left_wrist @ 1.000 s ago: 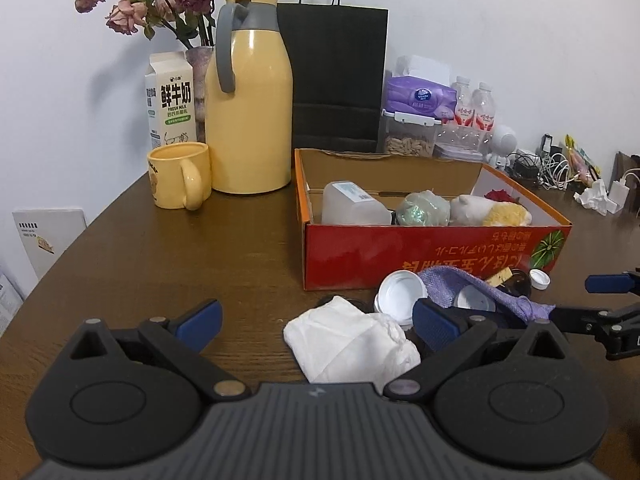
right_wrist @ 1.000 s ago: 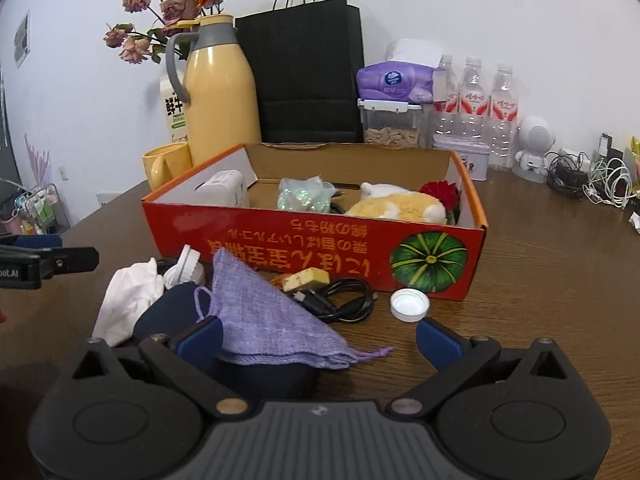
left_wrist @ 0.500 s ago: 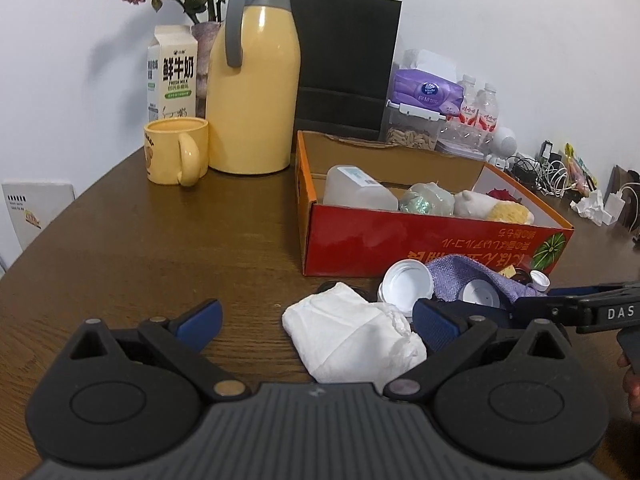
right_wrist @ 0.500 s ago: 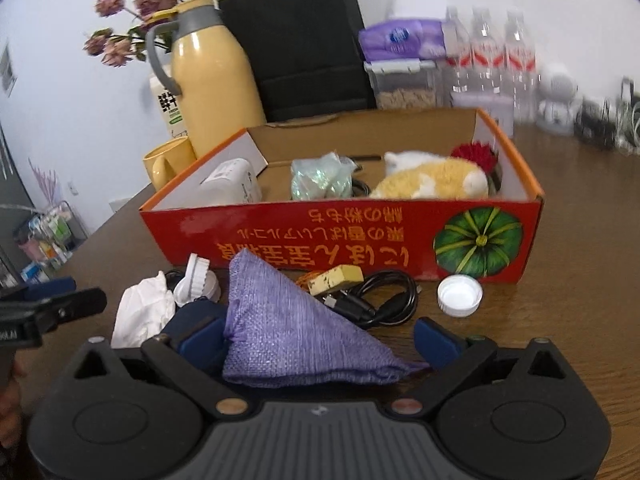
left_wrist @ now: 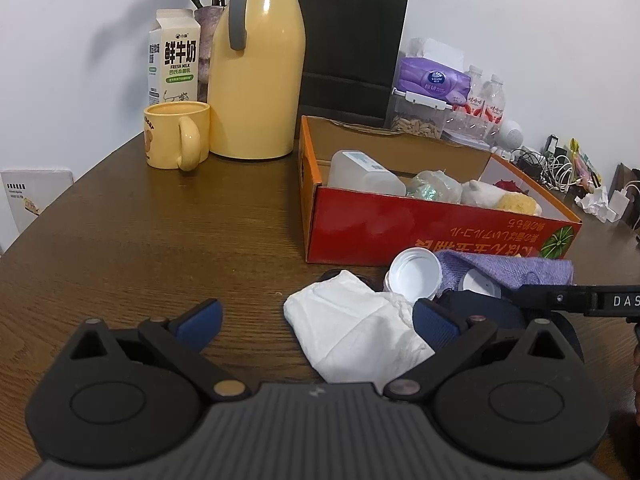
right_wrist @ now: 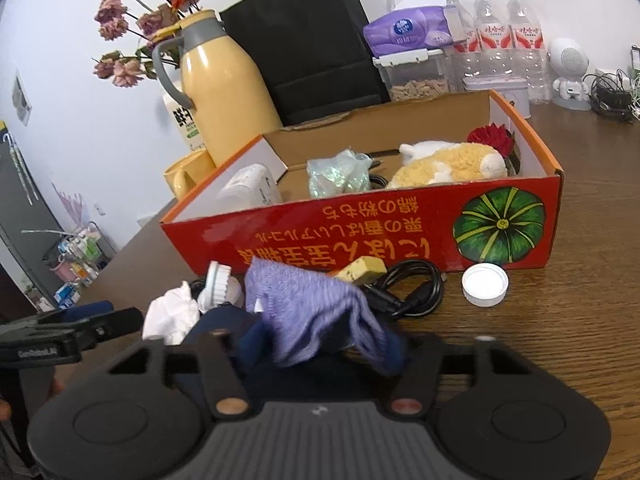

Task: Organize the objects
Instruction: 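Move the right gripper to the purple cloth and grasp it, then lift the purple cloth with the right gripper while the left grasps the white cloth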

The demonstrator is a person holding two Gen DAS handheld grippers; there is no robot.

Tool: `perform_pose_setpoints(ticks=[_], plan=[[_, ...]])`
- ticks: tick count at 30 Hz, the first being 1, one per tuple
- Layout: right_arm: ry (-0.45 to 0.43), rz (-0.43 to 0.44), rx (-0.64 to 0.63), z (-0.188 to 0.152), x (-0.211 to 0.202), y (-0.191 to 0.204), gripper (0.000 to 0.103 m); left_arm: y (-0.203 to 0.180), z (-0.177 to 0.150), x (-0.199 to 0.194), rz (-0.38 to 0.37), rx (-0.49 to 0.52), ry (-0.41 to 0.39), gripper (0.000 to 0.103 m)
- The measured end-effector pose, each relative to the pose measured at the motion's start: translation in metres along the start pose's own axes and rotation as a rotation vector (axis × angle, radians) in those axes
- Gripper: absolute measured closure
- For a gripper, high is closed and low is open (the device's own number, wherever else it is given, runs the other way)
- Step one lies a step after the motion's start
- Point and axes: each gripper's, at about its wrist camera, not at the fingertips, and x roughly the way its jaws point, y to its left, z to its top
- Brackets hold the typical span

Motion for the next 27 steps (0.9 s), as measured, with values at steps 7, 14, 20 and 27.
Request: perform_pose_setpoints(ticks=[7, 14, 20, 27], plan=[[-0.039, 0.012, -0.033, -0.003, -0.007, 0.007, 0.089, -0.001, -0.001, 0.000, 0.012, 0.000, -0.010, 0.000], [-0.150, -0.043, -0.106, -0.007, -0.026, 0.019, 0.092, -0.003, -0.003, -0.001, 0.031, -0.002, -0.008, 0.000], [-0.295, -0.074, -0.157, -0.007, -0.051, 0.024, 0.092, -0.011, -0.006, -0.001, 0.022, 0.016, 0.020, 0.000], [-0.322, -0.082, -0.145, -0.007, -0.061, 0.016, 0.092, -0.028, -0.010, 0.007, 0.023, 0.054, 0.067, 0.000]])
